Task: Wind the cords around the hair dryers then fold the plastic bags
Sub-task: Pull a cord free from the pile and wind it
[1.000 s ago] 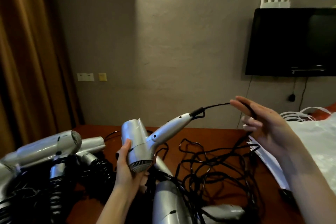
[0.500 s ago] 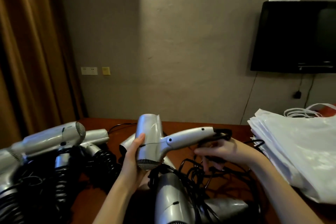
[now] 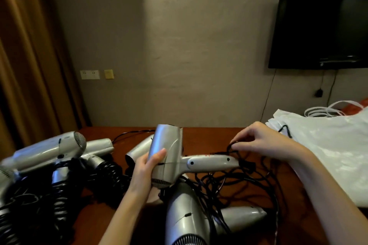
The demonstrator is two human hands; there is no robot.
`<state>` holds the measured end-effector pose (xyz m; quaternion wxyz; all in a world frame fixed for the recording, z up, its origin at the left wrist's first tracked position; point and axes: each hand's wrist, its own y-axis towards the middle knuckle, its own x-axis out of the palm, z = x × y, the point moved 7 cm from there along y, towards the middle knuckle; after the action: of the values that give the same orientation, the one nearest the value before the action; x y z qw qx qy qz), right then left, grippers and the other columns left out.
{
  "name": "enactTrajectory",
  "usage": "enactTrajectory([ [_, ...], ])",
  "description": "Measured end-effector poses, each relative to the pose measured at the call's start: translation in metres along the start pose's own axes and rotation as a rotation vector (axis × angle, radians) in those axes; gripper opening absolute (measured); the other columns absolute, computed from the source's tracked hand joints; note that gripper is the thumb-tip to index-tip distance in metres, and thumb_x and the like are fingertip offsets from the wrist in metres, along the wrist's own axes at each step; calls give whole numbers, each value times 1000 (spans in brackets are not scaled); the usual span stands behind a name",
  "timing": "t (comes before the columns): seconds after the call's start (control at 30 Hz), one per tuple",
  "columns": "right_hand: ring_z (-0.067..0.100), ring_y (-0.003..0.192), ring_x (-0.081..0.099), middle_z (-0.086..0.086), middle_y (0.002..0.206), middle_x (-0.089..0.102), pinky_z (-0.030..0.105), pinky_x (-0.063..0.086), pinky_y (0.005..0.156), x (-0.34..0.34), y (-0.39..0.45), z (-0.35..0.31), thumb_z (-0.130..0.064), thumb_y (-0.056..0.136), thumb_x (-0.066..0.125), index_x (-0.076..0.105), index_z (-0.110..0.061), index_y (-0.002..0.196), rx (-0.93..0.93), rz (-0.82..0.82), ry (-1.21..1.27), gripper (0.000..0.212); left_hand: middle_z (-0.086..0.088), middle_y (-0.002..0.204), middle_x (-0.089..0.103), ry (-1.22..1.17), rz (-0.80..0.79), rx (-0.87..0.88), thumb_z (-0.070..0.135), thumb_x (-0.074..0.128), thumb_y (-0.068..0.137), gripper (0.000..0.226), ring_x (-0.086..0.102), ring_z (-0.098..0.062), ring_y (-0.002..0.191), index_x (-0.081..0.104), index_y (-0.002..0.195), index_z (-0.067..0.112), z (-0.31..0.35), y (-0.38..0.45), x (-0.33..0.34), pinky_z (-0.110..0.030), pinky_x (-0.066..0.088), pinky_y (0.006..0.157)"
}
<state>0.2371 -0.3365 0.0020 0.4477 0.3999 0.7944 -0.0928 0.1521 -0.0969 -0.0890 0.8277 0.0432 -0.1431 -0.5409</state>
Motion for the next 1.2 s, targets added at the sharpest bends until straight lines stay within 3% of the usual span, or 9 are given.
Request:
enactTrajectory([
  [0.2, 9, 53, 51, 16, 68, 63, 22, 40, 54, 3, -1, -22, -17, 94, 56, 74, -6, 103, -94, -9, 175, 23, -24, 88, 72, -151, 137, -42, 55, 70, 54, 73, 67, -33, 72, 70, 102, 0, -5, 0, -11, -36, 51, 64],
  [0.33, 8, 57, 56, -1, 71, 65, 23, 44, 62, 13, -2, -23, -23, 92, 54, 63, -28, 122, -130, -142, 274, 31, -22, 81, 68, -283, 159, -101, 51, 71, 59, 73, 64, -28, 57, 67, 107, -4, -8, -3, -12, -29, 49, 48],
  [0.57, 20, 61, 64, 10, 82, 72, 25, 53, 57, 32, 1, -4, -24, 81, 65, 72, -24, 108, -11, -232, 487, 28, -16, 60, 65, -425, 56, -136, 37, 42, 95, 46, 60, -23, 43, 66, 85, -1, -6, -5, -3, -22, 48, 40],
  [0.67, 19, 57, 64, 11, 79, 73, 22, 47, 48, 36, 0, 0, -35, 80, 64, 73, -14, 106, 46, -263, 397, 34, -16, 69, 69, -445, 4, -160, 43, 56, 81, 49, 65, -22, 52, 64, 96, -3, -6, -5, 1, -23, 53, 48],
  [0.8, 11, 41, 50, 5, 55, 63, 19, 36, 42, 28, -5, 16, -52, 74, 71, 74, -16, 73, 152, -202, 178, 36, -22, 78, 69, -391, -92, -175, 55, 90, 27, 91, 67, -27, 59, 70, 95, -3, -7, -2, 4, -29, 54, 50],
  [0.87, 12, 42, 38, -1, 46, 48, 26, 32, 45, 20, -3, 26, -60, 66, 70, 64, -17, 53, 128, -131, -28, 45, -22, 77, 69, -326, -119, -193, 48, 87, 31, 79, 67, -28, 58, 71, 91, -2, -7, -4, 4, -29, 54, 49],
  [0.97, 8, 52, 40, -3, 53, 50, 28, 33, 54, 11, 2, 30, -40, 71, 76, 68, -14, 59, 84, -32, -50, 30, -17, 69, 69, -266, -82, -157, 34, 69, 61, 42, 66, -24, 53, 68, 87, 0, -3, -7, 5, -25, 52, 45],
  [1.1, 1, 60, 56, -7, 61, 65, 16, 42, 59, 1, 4, 12, -30, 72, 78, 71, -20, 69, -19, 57, 162, 12, -14, 64, 67, -187, -61, -49, 40, 68, 60, 42, 64, -21, 50, 70, 82, 4, 4, -6, 1, -24, 49, 42],
  [1.2, 9, 67, 61, 4, 71, 69, 26, 47, 64, -1, 5, -1, -32, 81, 72, 73, -17, 75, -61, 119, 94, 16, -12, 69, 70, -62, -30, 46, 51, 75, 47, 48, 66, -23, 58, 75, 74, 10, 7, -3, -3, -30, 52, 49],
])
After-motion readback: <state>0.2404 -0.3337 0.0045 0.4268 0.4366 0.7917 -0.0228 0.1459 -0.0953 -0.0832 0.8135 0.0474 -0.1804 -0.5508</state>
